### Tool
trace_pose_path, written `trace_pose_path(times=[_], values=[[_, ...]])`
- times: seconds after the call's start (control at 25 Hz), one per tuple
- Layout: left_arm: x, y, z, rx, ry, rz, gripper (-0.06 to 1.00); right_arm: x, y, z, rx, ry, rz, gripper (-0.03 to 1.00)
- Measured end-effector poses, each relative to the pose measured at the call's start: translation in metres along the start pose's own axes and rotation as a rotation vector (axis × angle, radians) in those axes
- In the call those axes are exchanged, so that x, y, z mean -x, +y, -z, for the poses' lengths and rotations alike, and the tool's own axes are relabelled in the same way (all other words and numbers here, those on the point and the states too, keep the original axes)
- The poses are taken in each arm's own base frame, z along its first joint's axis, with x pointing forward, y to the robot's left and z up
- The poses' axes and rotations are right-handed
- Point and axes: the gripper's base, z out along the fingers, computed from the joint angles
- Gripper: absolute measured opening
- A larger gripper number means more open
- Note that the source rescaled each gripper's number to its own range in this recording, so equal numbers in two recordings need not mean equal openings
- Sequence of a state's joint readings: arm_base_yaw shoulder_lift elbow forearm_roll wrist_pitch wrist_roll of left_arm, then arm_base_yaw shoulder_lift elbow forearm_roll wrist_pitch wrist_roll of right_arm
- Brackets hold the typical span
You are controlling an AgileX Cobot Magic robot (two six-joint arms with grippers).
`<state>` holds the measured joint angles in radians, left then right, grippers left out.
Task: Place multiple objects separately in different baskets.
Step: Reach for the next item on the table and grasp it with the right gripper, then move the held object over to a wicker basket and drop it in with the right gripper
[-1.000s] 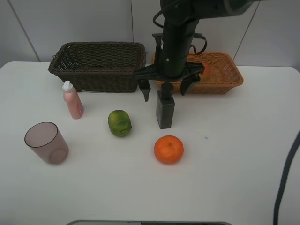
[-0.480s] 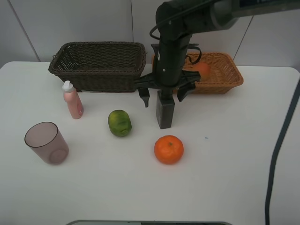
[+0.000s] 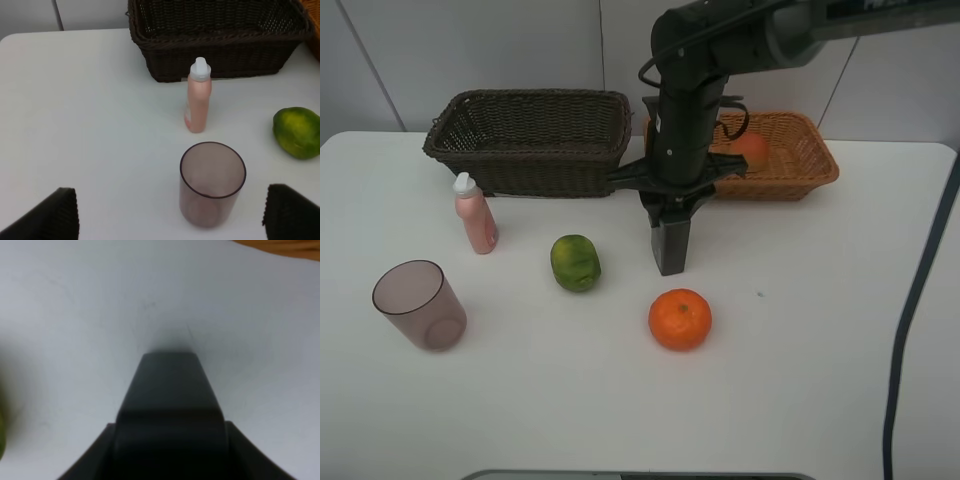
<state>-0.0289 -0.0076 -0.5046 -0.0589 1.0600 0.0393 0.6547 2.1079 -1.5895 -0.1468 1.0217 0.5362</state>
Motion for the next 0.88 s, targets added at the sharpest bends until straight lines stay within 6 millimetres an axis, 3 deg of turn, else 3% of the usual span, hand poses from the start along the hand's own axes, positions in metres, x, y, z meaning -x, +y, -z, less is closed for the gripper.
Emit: trace_pose_path(times=[0.64, 0.88], values=[[0.000, 0.000, 0.000, 0.000, 0.000, 0.000, 0.95, -0.001, -0.001, 0.000, -0.009, 0.016, -0.001, 0.02], [0.000, 0.000, 0.000, 0.000, 0.000, 0.000, 0.95, 0.007, 0.000, 0.020, -0.010, 0.008, 0.026, 0.02]])
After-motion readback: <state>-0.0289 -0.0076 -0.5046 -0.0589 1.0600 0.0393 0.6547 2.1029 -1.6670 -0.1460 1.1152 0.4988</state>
